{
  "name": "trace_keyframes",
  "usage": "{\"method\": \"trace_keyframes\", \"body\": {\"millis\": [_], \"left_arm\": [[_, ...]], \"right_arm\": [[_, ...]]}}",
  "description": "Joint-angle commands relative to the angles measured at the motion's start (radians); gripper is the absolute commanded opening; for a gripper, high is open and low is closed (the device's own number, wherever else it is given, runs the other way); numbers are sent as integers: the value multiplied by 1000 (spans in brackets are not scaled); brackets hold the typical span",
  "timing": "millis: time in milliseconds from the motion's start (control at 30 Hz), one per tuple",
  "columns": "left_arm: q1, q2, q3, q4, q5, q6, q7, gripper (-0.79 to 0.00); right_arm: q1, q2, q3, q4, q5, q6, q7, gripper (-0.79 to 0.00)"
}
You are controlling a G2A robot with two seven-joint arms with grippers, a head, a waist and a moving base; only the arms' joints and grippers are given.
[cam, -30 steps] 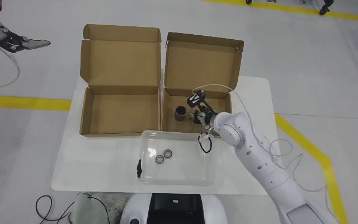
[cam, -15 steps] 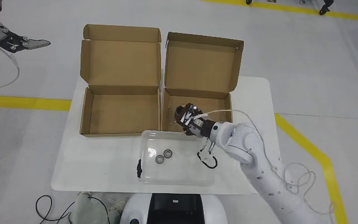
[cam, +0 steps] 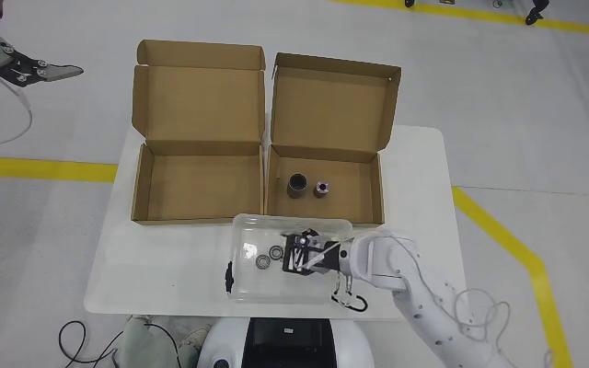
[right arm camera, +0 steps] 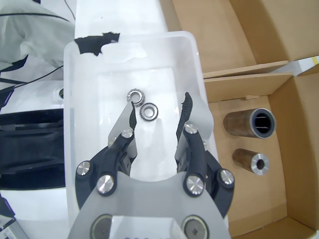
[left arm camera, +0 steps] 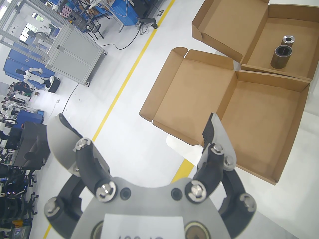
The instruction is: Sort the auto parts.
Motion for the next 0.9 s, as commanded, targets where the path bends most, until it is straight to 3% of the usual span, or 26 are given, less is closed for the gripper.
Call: {"method": "trace_keyframes", "body": {"millis": [0, 200, 533, 867], "left_arm": [[0, 0, 0, 0, 0, 0, 0, 0], [0, 0, 0, 0, 0, 0, 0, 0], [0, 0, 0, 0, 0, 0, 0, 0], [0, 0, 0, 0, 0, 0, 0, 0]], "right_arm": [[-8, 3, 5, 10, 1, 2, -6, -462], [-1, 1, -33, 63, -17, 5, -13, -465], [117, -41, -177, 212, -66, 71, -3, -459], [180, -70, -243, 292, -85, 115, -45, -431]]}}
